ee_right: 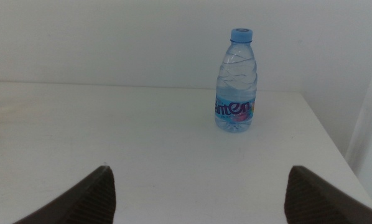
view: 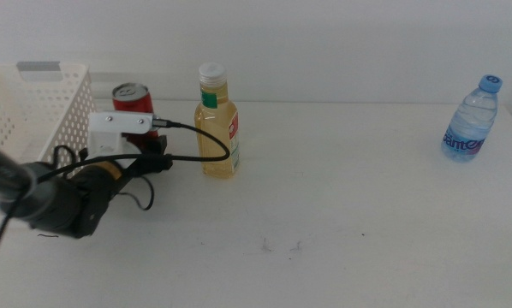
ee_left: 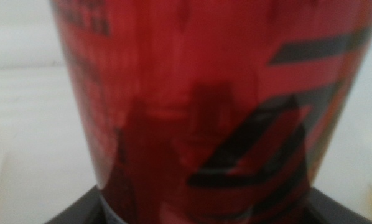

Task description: Use arms to grab the bottles and put them into the dustbin to the left of the table.

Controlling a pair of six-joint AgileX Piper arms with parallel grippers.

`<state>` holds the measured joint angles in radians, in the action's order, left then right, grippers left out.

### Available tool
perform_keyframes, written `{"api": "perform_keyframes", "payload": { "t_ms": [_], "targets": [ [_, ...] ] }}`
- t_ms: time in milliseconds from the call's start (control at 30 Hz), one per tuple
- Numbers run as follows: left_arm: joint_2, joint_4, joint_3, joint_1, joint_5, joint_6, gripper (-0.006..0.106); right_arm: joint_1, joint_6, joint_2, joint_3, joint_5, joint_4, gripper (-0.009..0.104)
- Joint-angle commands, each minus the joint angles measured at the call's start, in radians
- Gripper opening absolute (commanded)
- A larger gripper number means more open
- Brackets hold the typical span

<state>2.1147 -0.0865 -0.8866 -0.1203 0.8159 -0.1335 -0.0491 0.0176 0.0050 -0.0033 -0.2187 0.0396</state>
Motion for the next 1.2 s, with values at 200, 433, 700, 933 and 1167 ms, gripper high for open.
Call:
{"api": "perform_keyframes", "payload": {
  "t_ms": [200,433,700,933,1167],
  "targets": [
    [-0.417,-0.003,0.232,-0.039,-0.182,-0.030,0.022,0.006,-0.010,-0.005,0.003,0.009,0.005,0.079],
    [-0.745,-0.001,0.127,-0.080,-0.921,-0.133,0.022,0.006,-0.010,-0.005,0.003,0.009,0.005,0.079],
    [-0.692,0.204,-0.360,0.067,-1.649,0.240,0.022,0.006,-0.010,-0.005,0.003,0.009,0.005,0.079],
    [-0.435,0.184,-0.759,0.321,-1.959,0.352,0.022,0.006,-0.010,-0.005,0.003,0.009,0.005,0.079],
    [-0.206,0.178,-0.850,0.408,-1.908,0.402,0.022,0.006,-0.010,-0.005,0.003,0.009,0.005,0.079]
  ]
}}
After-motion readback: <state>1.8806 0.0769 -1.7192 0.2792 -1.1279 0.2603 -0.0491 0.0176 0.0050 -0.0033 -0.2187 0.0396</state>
